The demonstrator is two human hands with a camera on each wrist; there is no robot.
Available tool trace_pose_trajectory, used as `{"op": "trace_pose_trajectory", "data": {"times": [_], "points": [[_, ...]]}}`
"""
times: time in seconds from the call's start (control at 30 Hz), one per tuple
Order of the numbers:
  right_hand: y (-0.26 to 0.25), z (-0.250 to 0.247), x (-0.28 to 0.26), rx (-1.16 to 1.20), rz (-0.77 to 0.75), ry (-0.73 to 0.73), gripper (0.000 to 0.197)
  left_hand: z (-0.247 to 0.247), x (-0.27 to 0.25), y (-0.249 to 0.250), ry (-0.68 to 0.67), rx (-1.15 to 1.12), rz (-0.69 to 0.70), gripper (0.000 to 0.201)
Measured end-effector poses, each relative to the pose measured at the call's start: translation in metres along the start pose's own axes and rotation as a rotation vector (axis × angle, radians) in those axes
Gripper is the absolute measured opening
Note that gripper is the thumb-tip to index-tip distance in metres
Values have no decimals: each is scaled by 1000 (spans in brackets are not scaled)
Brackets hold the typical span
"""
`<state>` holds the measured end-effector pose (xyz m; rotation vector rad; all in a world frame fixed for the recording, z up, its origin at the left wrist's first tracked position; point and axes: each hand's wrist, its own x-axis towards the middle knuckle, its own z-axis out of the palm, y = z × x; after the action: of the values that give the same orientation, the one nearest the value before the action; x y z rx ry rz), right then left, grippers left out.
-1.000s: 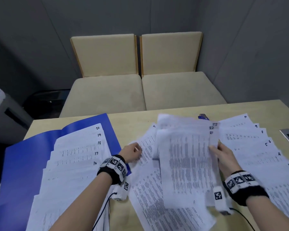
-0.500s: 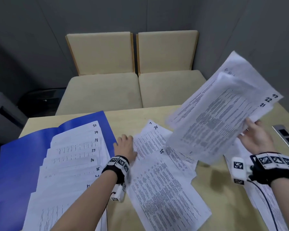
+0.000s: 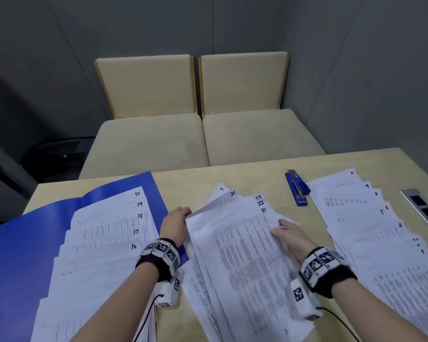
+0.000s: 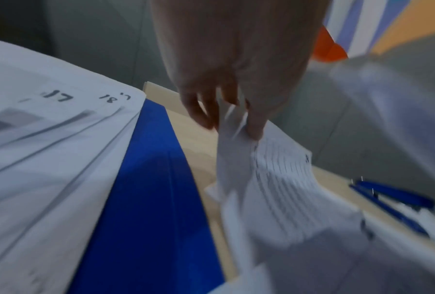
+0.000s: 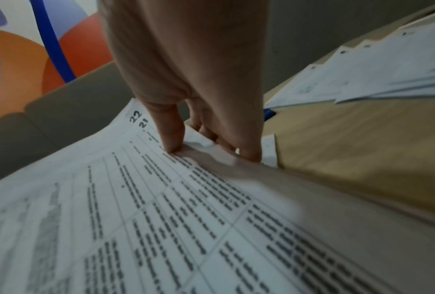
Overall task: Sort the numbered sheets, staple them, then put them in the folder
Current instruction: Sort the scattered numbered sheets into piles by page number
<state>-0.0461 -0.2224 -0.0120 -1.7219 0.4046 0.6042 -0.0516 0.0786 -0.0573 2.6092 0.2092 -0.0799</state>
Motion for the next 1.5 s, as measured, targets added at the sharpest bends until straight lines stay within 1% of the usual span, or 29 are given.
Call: {"op": "trace_pose_trajectory", "data": {"times": [0.07, 0.13, 0.2, 0.3, 0.33, 0.43, 0.47, 0.5, 0.53, 0.6, 0.63, 0.67, 0.7, 0.73, 0.77, 0.8, 0.83, 0.87, 0.9, 0.97, 1.07, 1.13, 1.2, 1.23, 1.27, 1.3, 1.4, 1.47, 1.5], "points": [[2, 10, 6, -4, 8, -16, 16, -7, 0, -2, -31, -268, -36, 17], [2, 17, 10, 1, 24, -14, 9, -14, 1, -6, -41, -448, -60, 12], [1, 21, 13, 0, 16, -6, 9, -21, 2, -9, -62, -577, -81, 11], [-5, 25, 14, -29, -23, 78, 2, -27, 4, -11, -125, -722, -71, 12], [-6, 26, 14, -34, -53, 85, 4, -29, 4, -10, -153, -760, -69, 11], [-9, 27, 20, 18, -73, 99, 5, -34, 5, -9, -224, -783, -48, 11], [-8, 26, 23, 33, -81, 112, 7, -35, 6, -8, -228, -789, -48, 12], [-9, 24, 25, 31, -89, 130, 8, -35, 5, -6, -204, -814, -64, 16], [-12, 23, 24, 36, -103, 154, 9, -34, 5, -3, -152, -849, -116, 23], [-14, 15, 20, 104, -123, 201, 4, -29, 4, -1, -67, -940, -330, 41], [-14, 10, 17, 152, -124, 220, 4, -25, 2, -1, -83, -965, -422, 50], [-9, 5, 18, 206, -128, 232, 5, -20, -1, 0, -151, -949, -471, 56], [-6, -1, 18, 241, -121, 234, 6, -16, -5, 0, -263, -859, -455, 58], [-1, -5, 18, 260, -121, 237, 9, -12, -11, 2, -393, -703, -384, 55], [1, -7, 16, 277, -119, 239, 12, -7, -19, 4, -492, -518, -269, 49], [3, -11, 14, 304, -123, 249, 12, -2, -24, 4, -517, -360, -151, 43], [2, -13, 11, 335, -134, 253, 11, 3, -27, 4, -490, -275, -75, 32], [0, -16, 10, 369, -144, 260, 7, 7, -29, 5, -456, -253, -34, 20], [-4, -21, 8, 404, -151, 281, 6, 7, -30, 4, -426, -260, -12, 19], [-13, -39, 7, 494, -176, 329, 17, 3, -29, 1, -394, -312, -24, 28], [-29, -77, -2, 627, -246, 355, 31, -14, -24, -11, -338, -298, -16, 25], [-37, -103, -9, 670, -302, 333, 33, -27, -17, -22, -314, -320, -28, 19], [-40, -126, -16, 733, -360, 270, 26, -38, -12, -31, -291, -350, -44, 14], [-38, -136, -16, 750, -389, 237, 32, -42, -11, -35, -279, -359, -53, 14], [-37, -142, -16, 768, -411, 210, 41, -45, -9, -38, -266, -361, -60, 14], [-36, -145, -16, 779, -410, 198, 46, -48, -8, -40, -255, -361, -65, 14], [-37, -133, -23, 786, -385, 120, 26, -51, -6, -42, -237, -369, -77, 15], [-36, -111, -25, 682, -345, 103, 29, -51, -5, -40, -239, -377, -77, 15], [-35, -97, -25, 590, -302, 107, 25, -50, -5, -38, -242, -381, -76, 15]]}}
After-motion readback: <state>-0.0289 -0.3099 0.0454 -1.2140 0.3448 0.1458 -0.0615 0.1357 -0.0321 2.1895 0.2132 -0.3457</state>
